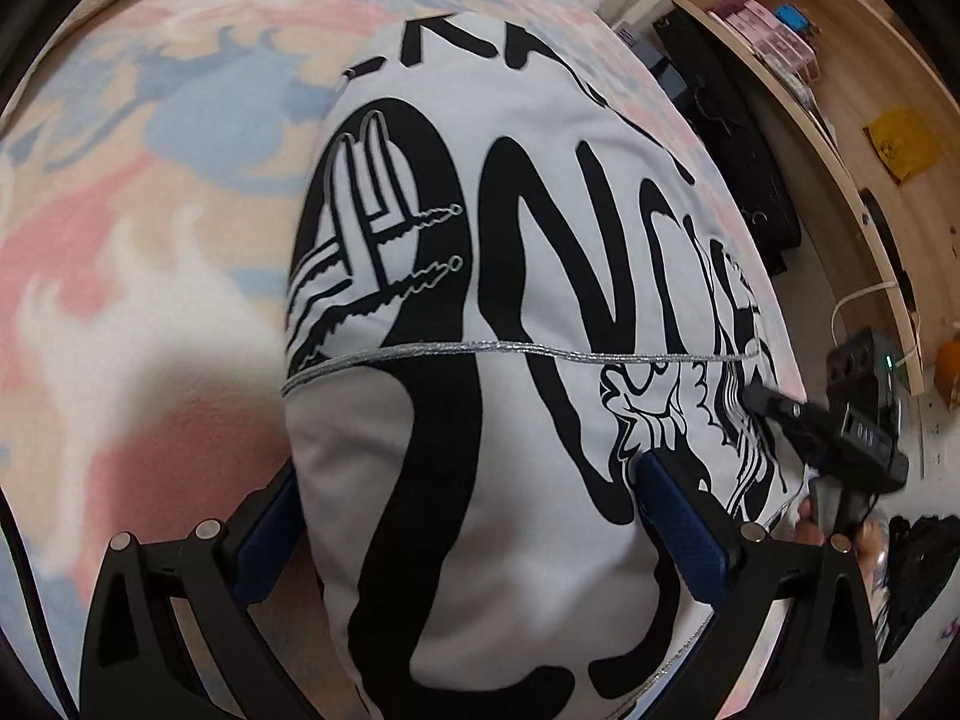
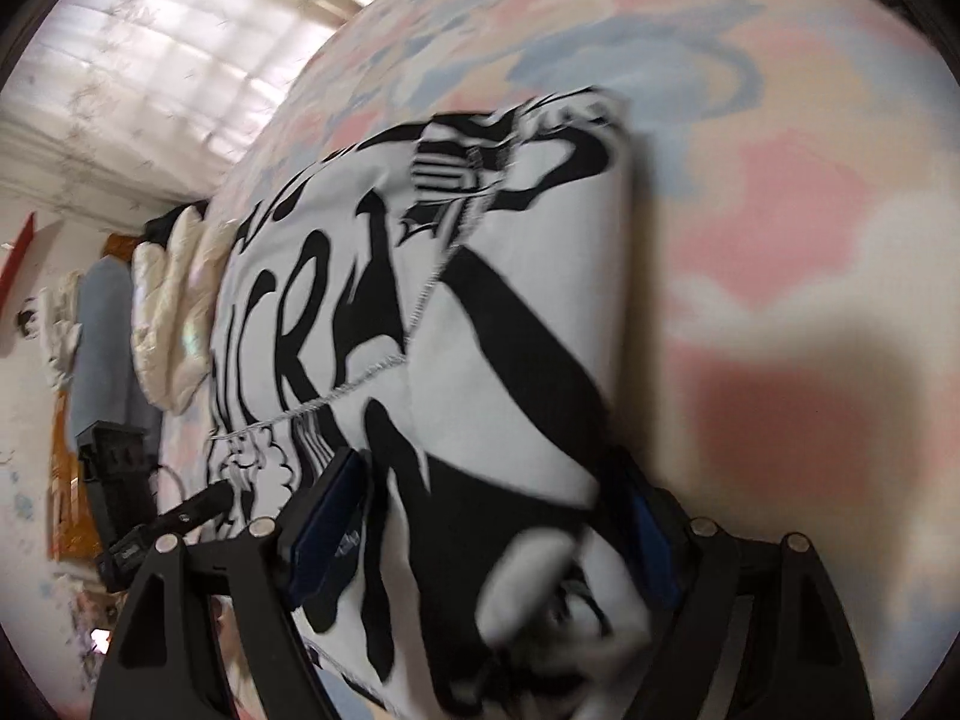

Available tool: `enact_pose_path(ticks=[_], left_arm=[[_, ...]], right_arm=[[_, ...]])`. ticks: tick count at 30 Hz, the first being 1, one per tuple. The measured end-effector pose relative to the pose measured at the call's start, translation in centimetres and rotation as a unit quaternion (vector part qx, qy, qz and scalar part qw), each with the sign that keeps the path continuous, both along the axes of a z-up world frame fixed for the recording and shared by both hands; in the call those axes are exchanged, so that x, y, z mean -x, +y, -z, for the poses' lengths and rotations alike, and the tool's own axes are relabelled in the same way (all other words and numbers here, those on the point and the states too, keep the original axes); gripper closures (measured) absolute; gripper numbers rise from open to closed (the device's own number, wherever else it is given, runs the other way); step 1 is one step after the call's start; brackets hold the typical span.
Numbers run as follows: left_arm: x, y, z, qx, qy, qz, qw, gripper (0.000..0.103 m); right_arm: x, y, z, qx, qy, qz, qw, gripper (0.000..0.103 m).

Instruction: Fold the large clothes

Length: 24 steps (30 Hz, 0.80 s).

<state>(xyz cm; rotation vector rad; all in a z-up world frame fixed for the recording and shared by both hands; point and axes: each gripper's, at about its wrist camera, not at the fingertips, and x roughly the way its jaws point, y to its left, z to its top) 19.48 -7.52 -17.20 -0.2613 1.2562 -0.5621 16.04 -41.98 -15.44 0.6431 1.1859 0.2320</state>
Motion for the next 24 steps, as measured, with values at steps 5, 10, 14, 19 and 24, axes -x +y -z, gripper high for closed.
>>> enact_pose_path(ticks=[5, 10, 14, 19, 24], left_arm=[[-0.8, -0.1, 0.9, 0.005, 0.024, 0.008, 0.9997, 0.001], [-1.2, -0.1, 0.8, 0.006, 0.027, 0.022, 0.9994, 0.001], [-1.1, -0.2, 1.0, 0.010, 0.019, 0.012, 0.9997, 0.001], [-1.5, -0.6, 1.4, 0.008, 0.024, 0.019, 0.9995, 0.001], [-2.4, -1.4, 1.5, -0.005, 0.040, 0.034, 0.9986, 0.001]], right_arm=[[-1.7, 0.3, 1.1, -0.036, -0.012, -0.021, 0.999, 0.020], [-1.3, 0.2, 1.2, -0.043, -0.036, -0.027, 0.998, 0.020], [-1.0, 0.2, 1.3, -0.042, -0.049, -0.023, 0.998, 0.023], [-0.9, 0.2, 1.2, -0.032, -0.061, -0.020, 0.997, 0.030], [-0.8, 0.3, 1.2, -0.029, -0.064, -0.019, 0.997, 0.033]])
